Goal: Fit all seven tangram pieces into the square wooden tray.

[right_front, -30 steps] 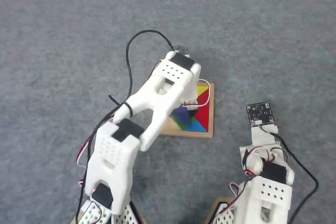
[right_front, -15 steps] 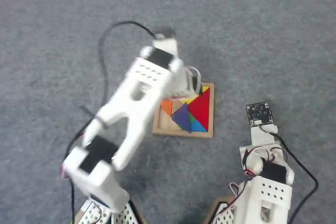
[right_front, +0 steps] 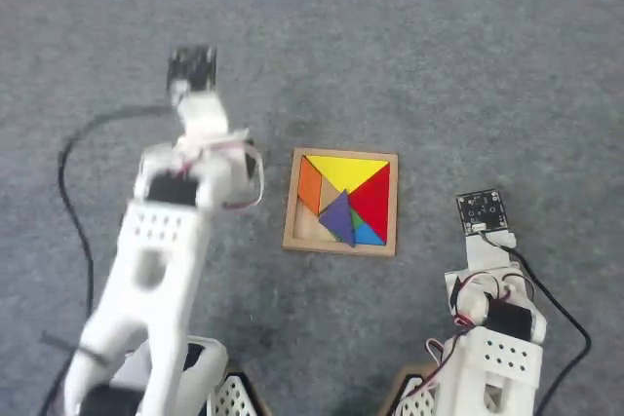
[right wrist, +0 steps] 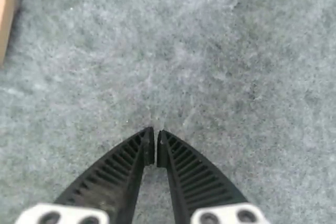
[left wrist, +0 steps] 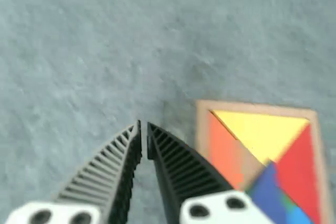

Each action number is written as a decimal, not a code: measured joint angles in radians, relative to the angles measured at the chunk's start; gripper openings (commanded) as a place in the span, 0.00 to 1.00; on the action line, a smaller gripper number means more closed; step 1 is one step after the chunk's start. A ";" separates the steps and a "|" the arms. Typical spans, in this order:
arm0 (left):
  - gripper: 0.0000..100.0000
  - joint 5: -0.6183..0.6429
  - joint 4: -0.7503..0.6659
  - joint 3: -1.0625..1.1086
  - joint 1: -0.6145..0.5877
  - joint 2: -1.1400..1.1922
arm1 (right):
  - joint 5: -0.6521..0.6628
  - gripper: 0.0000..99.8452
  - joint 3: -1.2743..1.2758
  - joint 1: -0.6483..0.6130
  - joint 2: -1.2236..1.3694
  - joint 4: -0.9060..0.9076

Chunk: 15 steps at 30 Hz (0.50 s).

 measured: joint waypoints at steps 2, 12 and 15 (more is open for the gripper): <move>0.01 -0.021 -0.199 0.196 -0.014 -0.098 | 0.000 0.02 0.000 0.000 0.000 0.000; 0.02 -0.032 -0.311 0.551 -0.018 -0.445 | 0.000 0.02 0.000 0.000 0.000 0.000; 0.02 -0.032 -0.311 0.655 -0.015 -0.514 | 0.000 0.02 0.000 0.000 0.000 0.000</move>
